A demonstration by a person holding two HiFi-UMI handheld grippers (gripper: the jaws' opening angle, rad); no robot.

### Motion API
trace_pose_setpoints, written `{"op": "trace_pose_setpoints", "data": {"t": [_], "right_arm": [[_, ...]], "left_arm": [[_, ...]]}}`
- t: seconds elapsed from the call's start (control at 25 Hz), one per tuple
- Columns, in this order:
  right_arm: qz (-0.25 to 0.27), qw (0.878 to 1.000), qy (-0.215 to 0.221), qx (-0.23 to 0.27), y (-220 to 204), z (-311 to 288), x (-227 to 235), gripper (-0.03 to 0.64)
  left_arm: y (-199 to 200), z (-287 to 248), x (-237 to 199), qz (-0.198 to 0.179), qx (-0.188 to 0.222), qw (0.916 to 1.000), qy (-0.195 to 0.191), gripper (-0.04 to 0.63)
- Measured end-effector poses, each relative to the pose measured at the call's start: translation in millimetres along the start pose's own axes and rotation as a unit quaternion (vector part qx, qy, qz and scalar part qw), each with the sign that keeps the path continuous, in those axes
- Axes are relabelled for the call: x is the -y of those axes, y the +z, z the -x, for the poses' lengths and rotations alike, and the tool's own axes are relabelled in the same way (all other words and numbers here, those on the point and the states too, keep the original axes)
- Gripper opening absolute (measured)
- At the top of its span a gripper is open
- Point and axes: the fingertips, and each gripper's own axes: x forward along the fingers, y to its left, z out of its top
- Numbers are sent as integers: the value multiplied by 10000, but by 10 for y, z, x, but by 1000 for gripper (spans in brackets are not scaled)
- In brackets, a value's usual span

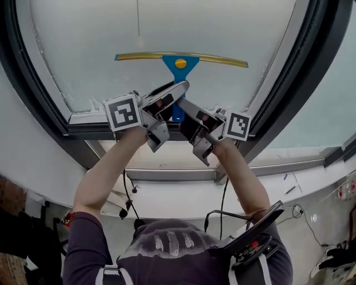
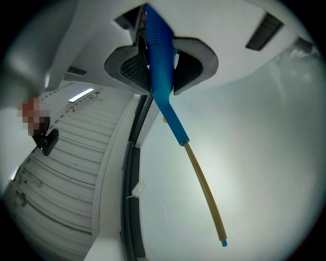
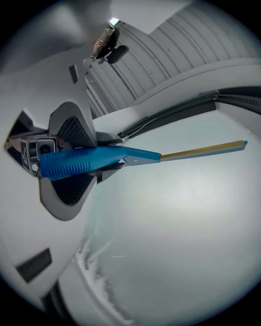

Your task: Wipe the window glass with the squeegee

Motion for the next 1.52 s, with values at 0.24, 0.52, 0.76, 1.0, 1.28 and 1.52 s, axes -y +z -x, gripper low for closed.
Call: {"op": "trace_pose_setpoints", "data": {"t": [0.24, 0.52, 0.76, 1.0, 1.28, 1.52], "right_arm": [[681, 9971, 318, 86, 1130, 187, -383, 163], [1050, 9929, 454, 340, 1994, 86, -815, 163], [1207, 9904, 293, 601, 2110, 75, -837, 163], [1367, 9871, 49, 828, 2148, 142, -814, 163], [1375, 9855, -228, 967, 2113, 158, -762, 169], [1407, 9815, -705, 1094, 1892, 316, -462, 172]], "left_arm": [[494, -998, 258, -841, 220, 9957, -319, 144], [1073, -1718, 524, -1282, 397, 9898, -485, 144], [1154, -1808, 534, -1553, 432, 9851, -598, 144], [1116, -1851, 537, -1500, 301, 9849, -809, 144], [1066, -1839, 499, -1334, 139, 9867, -922, 144], [784, -1689, 261, -1174, 43, 9879, -1011, 144]]}}
